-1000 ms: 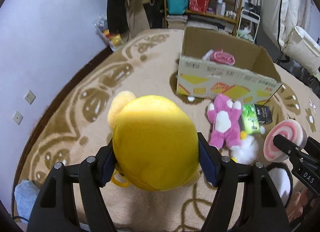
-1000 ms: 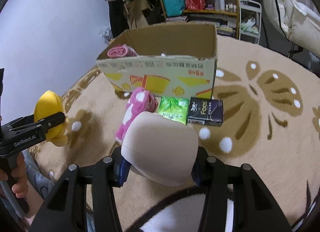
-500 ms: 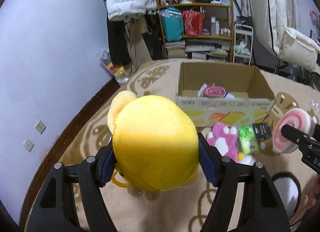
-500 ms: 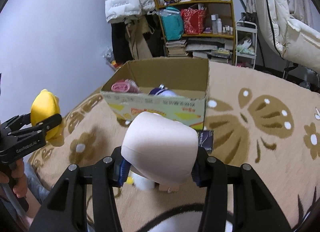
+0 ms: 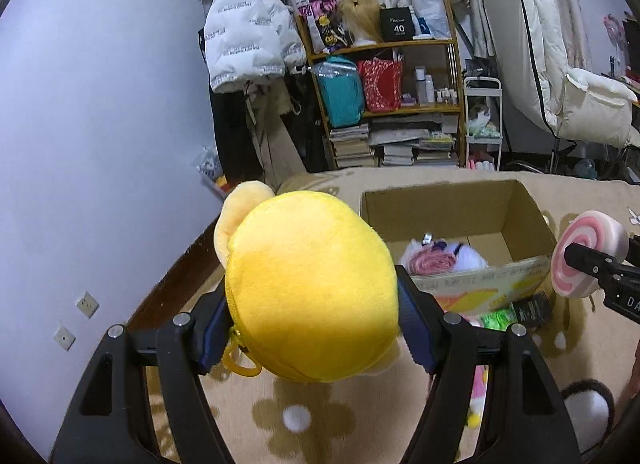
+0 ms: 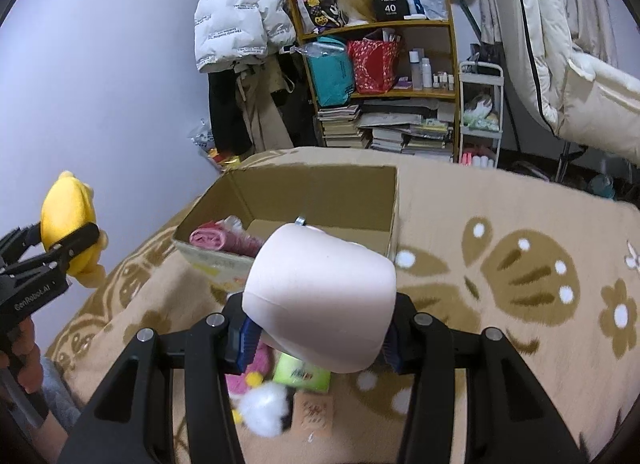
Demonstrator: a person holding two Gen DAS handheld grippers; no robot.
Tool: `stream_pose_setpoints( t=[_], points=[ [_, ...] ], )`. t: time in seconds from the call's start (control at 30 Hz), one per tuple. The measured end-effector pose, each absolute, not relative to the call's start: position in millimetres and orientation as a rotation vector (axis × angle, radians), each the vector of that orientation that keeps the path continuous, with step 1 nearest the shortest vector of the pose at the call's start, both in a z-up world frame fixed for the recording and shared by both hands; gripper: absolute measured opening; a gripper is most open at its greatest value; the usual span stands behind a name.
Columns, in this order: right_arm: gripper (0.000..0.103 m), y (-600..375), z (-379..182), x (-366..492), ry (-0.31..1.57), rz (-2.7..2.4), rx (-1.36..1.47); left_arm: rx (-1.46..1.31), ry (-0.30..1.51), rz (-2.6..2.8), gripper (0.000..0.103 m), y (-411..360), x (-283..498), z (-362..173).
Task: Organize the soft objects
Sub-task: 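Lift the duck with the left tool while the right tool carries the cushion over the box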
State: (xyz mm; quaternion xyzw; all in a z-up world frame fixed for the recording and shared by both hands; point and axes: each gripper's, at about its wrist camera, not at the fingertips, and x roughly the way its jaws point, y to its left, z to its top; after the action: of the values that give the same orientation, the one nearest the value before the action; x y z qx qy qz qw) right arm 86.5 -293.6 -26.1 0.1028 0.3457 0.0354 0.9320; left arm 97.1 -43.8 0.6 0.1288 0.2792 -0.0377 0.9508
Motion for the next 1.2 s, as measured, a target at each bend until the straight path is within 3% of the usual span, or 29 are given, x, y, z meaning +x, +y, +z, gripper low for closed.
stream_pose_setpoints(
  t=[0.57,1.2],
  points=[
    [0.052,-289.4,-20.1,136.3,0.683,0.092,0.127,0.237,0.539,-0.095,0.072,-56.8,174.3,2.8],
    [0.056,-299.0,-38.2,185.1,0.728,0.08,0.151,0.265,0.64,-0.24,0.076,-88.9,209.1,-38.9]
  ],
)
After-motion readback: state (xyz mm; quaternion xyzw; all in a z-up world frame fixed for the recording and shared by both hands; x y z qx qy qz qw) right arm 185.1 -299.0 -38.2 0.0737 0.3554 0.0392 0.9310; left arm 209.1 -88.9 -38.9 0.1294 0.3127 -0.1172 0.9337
